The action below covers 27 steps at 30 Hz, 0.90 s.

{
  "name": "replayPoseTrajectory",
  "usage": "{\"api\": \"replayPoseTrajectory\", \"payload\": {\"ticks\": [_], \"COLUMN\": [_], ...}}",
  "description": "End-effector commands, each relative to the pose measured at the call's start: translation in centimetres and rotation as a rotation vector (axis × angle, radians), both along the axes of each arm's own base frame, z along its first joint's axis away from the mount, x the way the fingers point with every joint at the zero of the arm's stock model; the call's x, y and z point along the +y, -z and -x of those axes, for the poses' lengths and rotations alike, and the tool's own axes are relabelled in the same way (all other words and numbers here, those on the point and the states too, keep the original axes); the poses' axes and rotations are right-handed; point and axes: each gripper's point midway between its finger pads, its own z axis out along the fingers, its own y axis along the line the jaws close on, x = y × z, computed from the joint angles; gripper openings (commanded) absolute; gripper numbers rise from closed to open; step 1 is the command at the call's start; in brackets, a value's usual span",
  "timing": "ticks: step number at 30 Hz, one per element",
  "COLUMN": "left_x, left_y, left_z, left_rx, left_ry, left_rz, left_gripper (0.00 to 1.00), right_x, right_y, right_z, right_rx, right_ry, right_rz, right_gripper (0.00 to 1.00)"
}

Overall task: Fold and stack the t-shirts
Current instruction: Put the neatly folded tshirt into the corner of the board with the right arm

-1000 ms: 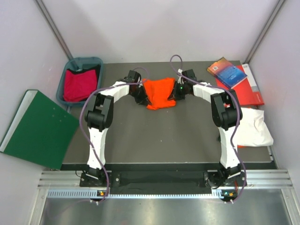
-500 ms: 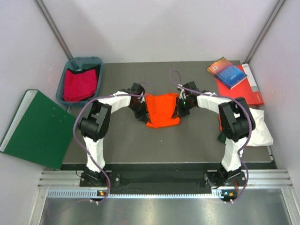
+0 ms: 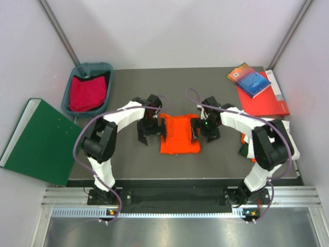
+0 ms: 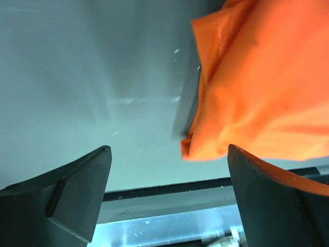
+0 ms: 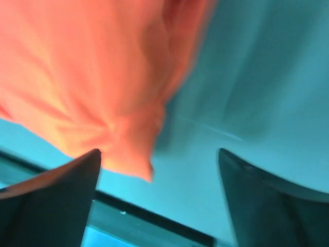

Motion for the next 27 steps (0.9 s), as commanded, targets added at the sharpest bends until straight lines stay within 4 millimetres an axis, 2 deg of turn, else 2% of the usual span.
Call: {"api": "replayPoseTrajectory", "payload": {"ticks": [1, 3, 4, 7, 10, 11, 15, 16, 20, 25, 27], "left_x": [2.4, 2.5, 2.3, 1.8, 0.9, 0.5, -0.8, -1.0, -1.3, -1.5, -1.2], "left_y": [-7.2, -8.0, -8.4, -8.1, -7.6, -8.0, -7.4, -7.4, -7.1, -7.1, -7.1], "left_z": [-2.1, -2.4, -2.7, -3.1, -3.9, -4.7, -6.3, -6.6, -7.4, -7.7, -7.7], "left_rx": [-0.221, -0.251, -0.271, -0.272, -0.257, -0.275, -0.272, -0.277, -0.281, -0.286, -0.288], "left_ry": [0.006, 0.011, 0.014, 0.029, 0.046, 0.053, 0.092, 0.107, 0.129, 0.146, 0.149], "left_rz": [-0.076, -0.071, -0.06, -0.047, -0.032, -0.019, -0.002, -0.001, -0.004, 0.001, -0.005], "left_gripper": [0.99, 0.99, 0.99, 0.99, 0.99, 0.99, 0.99, 0.99, 0.99, 0.99, 0.99], "right_x": [-5.3, -7.1, -8.7, -12.3, -15.2, -16.1, -19.5, -20.2, -22.1, -24.3, -24.8], "right_y": [-9.4, -12.0, -13.1, -13.2, -11.8, -11.2, -8.0, -7.8, -5.8, -4.4, -3.1], "right_z": [-4.4, -5.3, -5.7, -5.6, -4.8, -4.6, -2.6, -2.5, -1.8, -1.1, -0.9], "right_rx": [-0.352, -0.445, -0.476, -0.448, -0.387, -0.359, -0.225, -0.213, -0.136, -0.076, -0.036], "right_ry": [0.062, 0.081, 0.106, 0.151, 0.212, 0.227, 0.247, 0.27, 0.275, 0.304, 0.314], "right_rz": [0.247, 0.31, 0.386, 0.543, 0.668, 0.708, 0.865, 0.893, 0.985, 1.119, 1.111], "right_gripper": [1.0, 1.0, 1.0, 1.0, 1.0, 1.0, 0.92, 0.91, 0.88, 0.87, 0.84]}}
